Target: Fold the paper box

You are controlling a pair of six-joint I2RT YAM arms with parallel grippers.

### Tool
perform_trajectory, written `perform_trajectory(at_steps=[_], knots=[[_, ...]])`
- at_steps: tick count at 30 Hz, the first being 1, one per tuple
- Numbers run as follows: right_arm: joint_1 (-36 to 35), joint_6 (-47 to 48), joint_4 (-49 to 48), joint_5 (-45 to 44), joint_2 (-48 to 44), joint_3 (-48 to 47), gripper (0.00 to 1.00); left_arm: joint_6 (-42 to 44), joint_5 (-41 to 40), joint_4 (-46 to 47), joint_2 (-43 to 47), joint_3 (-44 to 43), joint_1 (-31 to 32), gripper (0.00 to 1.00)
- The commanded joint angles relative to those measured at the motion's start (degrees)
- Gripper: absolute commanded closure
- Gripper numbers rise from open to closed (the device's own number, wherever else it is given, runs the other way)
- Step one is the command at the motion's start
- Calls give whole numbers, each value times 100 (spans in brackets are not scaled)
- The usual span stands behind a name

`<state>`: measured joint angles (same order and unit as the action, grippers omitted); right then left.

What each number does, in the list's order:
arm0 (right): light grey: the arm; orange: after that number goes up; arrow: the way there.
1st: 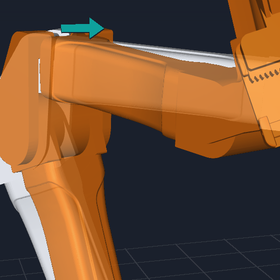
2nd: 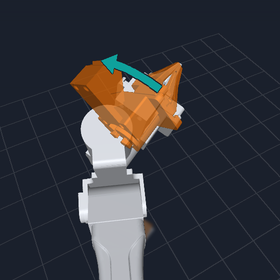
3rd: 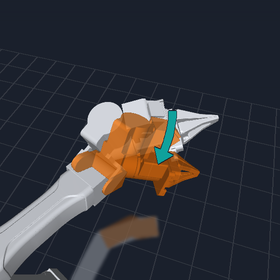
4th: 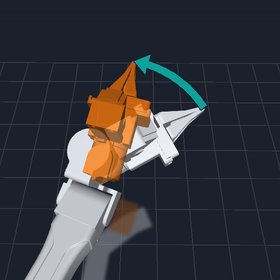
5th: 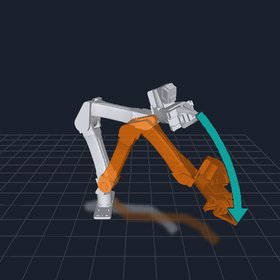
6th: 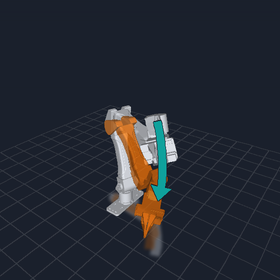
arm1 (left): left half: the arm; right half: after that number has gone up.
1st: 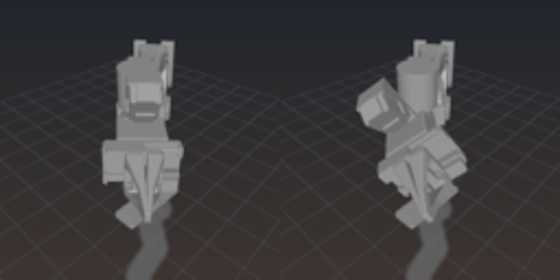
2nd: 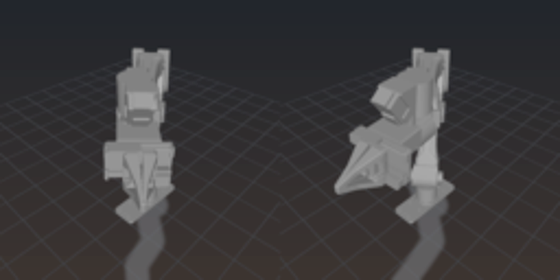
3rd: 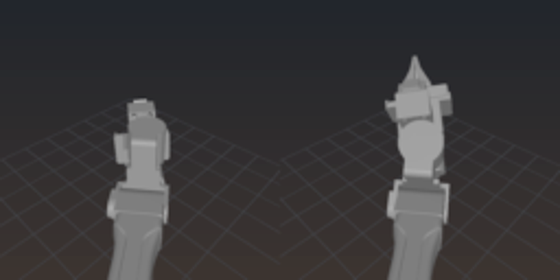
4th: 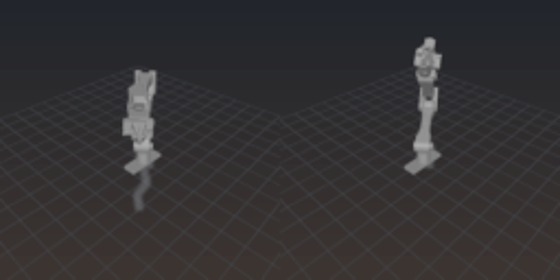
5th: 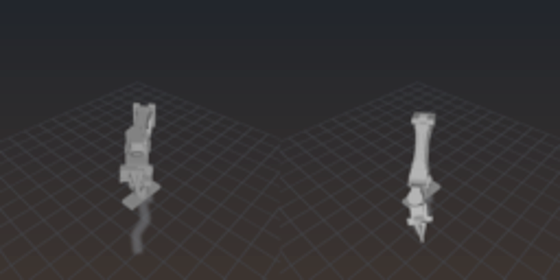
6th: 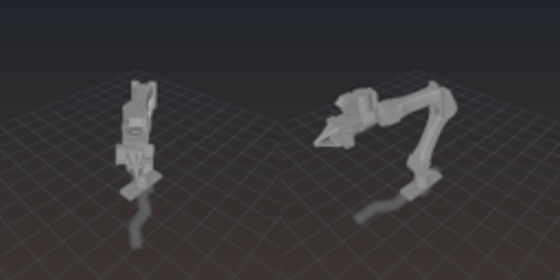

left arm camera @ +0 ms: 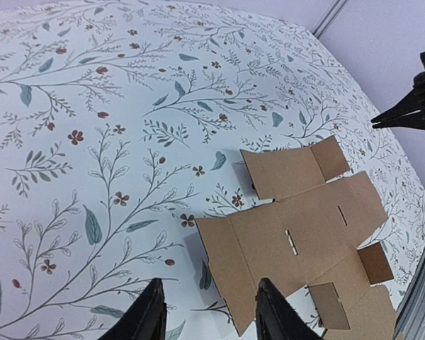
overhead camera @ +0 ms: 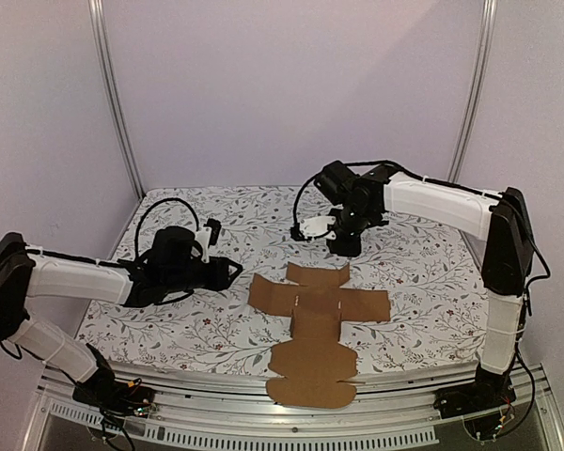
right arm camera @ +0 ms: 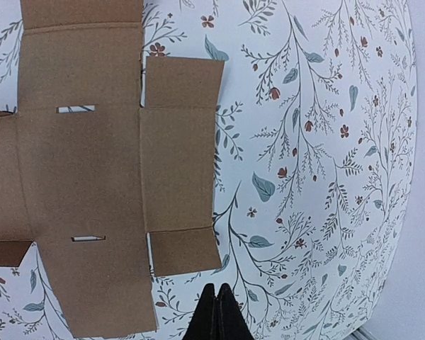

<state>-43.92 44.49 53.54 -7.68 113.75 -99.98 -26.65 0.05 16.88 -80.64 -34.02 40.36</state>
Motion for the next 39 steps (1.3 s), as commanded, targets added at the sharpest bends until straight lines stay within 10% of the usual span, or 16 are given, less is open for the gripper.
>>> perform_trajectory(at_steps=[1, 18, 29, 39], knots=[[-56, 129, -126, 0, 77, 174, 100, -474, 96, 166, -329, 87, -72, 57], [217, -648, 789, 1314, 728, -796, 75, -1642, 1699, -1109, -2066, -1262, -283, 49], [722, -833, 1238, 2380, 808, -1100, 55, -1252, 1923, -707, -2345, -1553, -262, 100], [1236, -625, 2199, 3413, 1348, -1844, 46, -295, 2299, 1011, -1811, -875, -158, 100]])
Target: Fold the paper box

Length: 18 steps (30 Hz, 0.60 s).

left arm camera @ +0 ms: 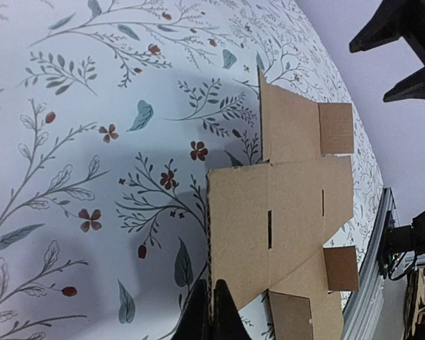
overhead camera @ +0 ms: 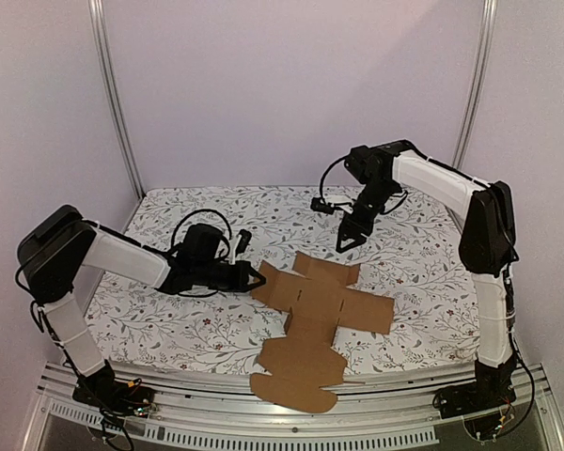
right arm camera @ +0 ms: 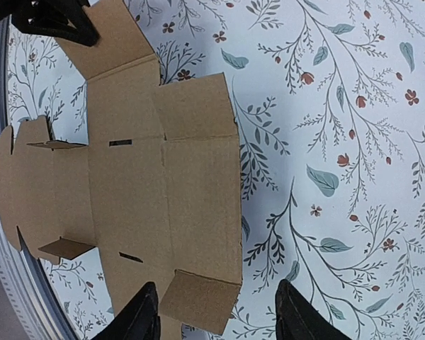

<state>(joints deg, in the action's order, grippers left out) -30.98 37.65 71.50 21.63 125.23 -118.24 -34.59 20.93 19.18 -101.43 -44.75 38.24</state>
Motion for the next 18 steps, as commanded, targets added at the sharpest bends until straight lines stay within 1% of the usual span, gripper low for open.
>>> perform_trajectory(at_steps=[1, 13, 15, 16, 17, 18], knots=[[-63, 44, 393, 478, 203, 4, 45, 563, 199, 834, 309, 237, 71, 100], [-62, 23, 586, 562, 425, -15, 45, 793, 34, 1176, 571, 524, 158, 100], [-65, 23, 616, 592, 439, -25, 49, 787, 4, 1196, 571, 537, 158, 100], [-66, 19, 634, 603, 441, -36, 52, 785, 0, 1209, 571, 538, 158, 100], [-58, 20, 652, 612, 447, -40, 56, 787, -8, 1205, 571, 530, 158, 100], [-58, 23, 669, 626, 449, -49, 63, 778, -17, 1207, 574, 529, 158, 100]])
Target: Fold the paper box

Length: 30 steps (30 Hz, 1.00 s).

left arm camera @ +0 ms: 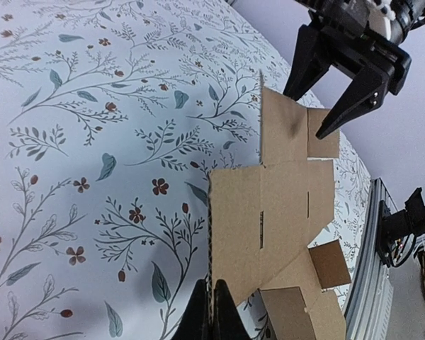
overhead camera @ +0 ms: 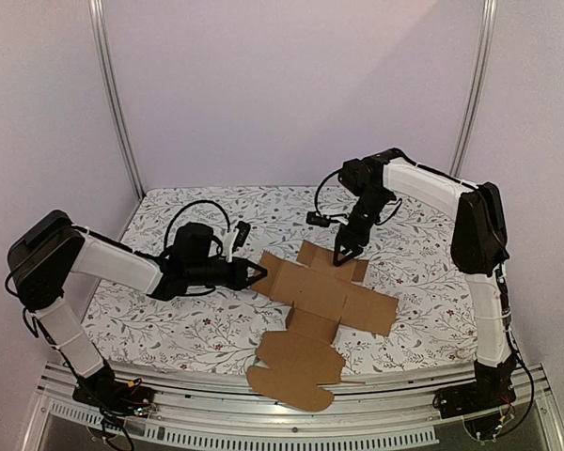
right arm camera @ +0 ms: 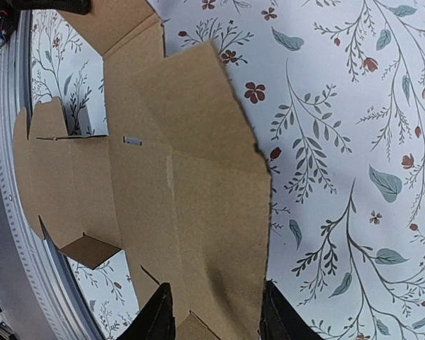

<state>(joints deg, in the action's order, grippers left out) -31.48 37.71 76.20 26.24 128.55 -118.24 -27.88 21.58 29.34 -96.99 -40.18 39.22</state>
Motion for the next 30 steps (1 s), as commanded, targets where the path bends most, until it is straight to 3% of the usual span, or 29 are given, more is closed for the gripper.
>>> perform_trajectory(at_steps=[1, 4, 8, 16, 30], knots=[[-12, 23, 222, 178, 117, -54, 68, 106, -93, 196, 128, 79, 59, 100], [-13, 23, 301, 268, 126, -77, 78, 86, -155, 240, 134, 102, 59, 100], [-12, 11, 362, 370, 105, -101, 85, 32, -260, 337, 138, 150, 59, 100], [-35, -141, 623, 487, 225, -117, 80, -85, -675, 597, 219, 298, 59, 100], [-39, -335, 445, 353, 305, -91, 86, -103, -851, 634, 187, 314, 59, 100]])
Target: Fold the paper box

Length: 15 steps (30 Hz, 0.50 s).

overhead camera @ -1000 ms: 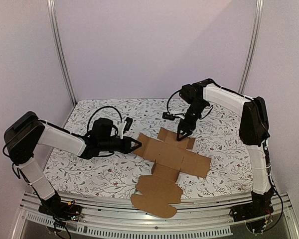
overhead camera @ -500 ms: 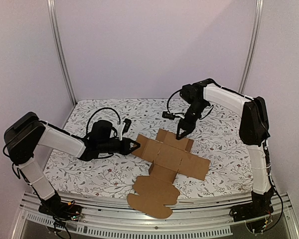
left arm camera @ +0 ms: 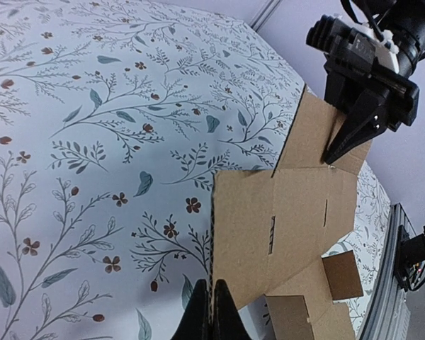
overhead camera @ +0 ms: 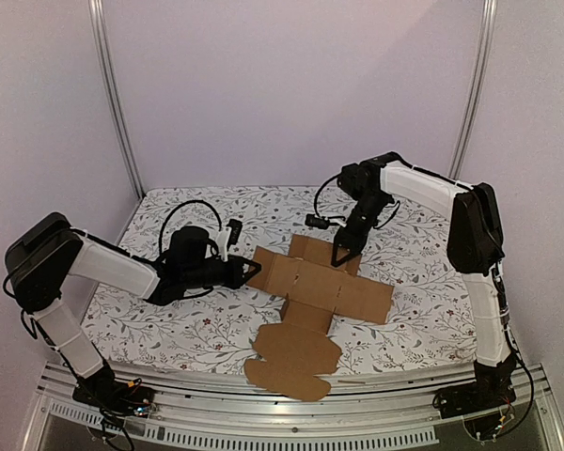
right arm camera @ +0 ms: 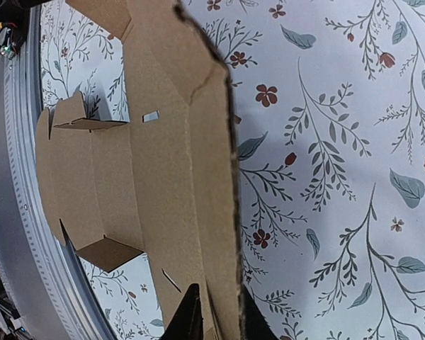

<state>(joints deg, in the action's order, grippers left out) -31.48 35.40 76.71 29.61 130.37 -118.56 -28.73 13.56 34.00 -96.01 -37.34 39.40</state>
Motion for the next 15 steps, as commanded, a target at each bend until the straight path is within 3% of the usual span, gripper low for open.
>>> perform_trajectory(at_steps=[1, 15], knots=[[-40, -124, 350, 31, 108, -55, 87, -12, -24, 176, 71, 21, 42, 100], [-39, -278, 64, -253, -170, -252, 82, 85, 164, 31, -65, -93, 59, 100]])
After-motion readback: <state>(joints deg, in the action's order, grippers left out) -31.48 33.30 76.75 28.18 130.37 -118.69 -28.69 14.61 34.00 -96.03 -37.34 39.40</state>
